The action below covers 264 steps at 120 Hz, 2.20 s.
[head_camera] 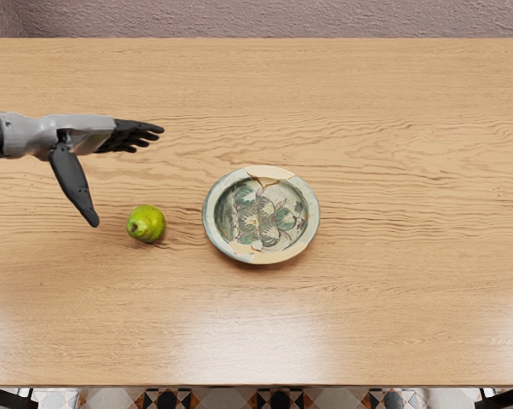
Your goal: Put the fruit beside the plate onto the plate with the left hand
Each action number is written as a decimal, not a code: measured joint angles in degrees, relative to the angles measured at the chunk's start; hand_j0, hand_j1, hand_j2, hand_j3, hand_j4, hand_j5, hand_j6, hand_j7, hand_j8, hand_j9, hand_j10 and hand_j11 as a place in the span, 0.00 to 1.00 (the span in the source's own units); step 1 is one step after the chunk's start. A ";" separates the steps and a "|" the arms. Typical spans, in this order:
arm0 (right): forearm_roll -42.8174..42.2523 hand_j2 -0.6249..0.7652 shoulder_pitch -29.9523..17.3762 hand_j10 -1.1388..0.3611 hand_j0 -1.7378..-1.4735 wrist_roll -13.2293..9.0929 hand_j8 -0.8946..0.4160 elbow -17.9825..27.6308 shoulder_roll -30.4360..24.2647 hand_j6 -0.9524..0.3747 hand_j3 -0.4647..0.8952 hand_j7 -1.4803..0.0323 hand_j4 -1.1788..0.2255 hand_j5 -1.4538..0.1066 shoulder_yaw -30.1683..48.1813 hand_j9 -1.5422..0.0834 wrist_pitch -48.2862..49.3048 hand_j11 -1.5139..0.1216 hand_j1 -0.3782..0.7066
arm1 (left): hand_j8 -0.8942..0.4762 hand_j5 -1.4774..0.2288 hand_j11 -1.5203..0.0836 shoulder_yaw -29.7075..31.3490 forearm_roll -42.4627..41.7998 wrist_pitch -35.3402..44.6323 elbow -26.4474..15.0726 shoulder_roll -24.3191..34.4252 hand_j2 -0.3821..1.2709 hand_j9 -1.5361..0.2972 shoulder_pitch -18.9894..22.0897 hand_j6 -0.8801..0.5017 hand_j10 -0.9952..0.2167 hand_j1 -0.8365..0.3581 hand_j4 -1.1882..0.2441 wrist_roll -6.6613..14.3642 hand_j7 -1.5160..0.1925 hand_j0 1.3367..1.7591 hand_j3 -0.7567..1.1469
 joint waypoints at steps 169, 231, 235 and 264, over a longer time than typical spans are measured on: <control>0.00 0.45 -0.05 0.76 0.30 -0.09 0.68 0.00 0.00 0.72 0.34 0.98 0.84 0.93 -0.08 0.95 0.00 0.93 0.03 | 0.63 0.85 0.93 12.73 20.19 31.11 -20.55 -6.50 0.24 0.82 -0.25 0.61 0.80 0.97 0.81 29.22 0.87 0.76 0.40; 0.00 0.45 0.00 0.76 0.30 -0.09 0.68 0.00 0.00 0.72 0.34 0.98 0.84 0.93 -0.08 0.95 0.00 0.93 0.03 | 0.60 0.82 0.90 13.70 21.65 29.84 -17.91 -10.09 0.24 0.79 -0.21 0.59 0.77 0.93 0.78 29.22 0.84 0.76 0.40; 0.00 0.45 0.00 0.76 0.30 -0.09 0.68 0.00 0.00 0.72 0.34 0.98 0.84 0.93 -0.08 0.95 0.00 0.93 0.03 | 0.60 0.81 0.89 13.94 21.86 29.81 -17.72 -10.11 0.24 0.79 -0.21 0.58 0.76 0.92 0.78 29.22 0.83 0.76 0.40; 0.00 0.45 -0.01 0.76 0.30 -0.09 0.68 0.00 0.00 0.72 0.34 0.98 0.84 0.93 -0.08 0.95 0.00 0.93 0.03 | 0.56 0.77 0.85 15.42 23.78 30.05 -16.81 -10.71 0.25 0.75 -0.17 0.55 0.72 0.87 0.74 29.22 0.80 0.76 0.40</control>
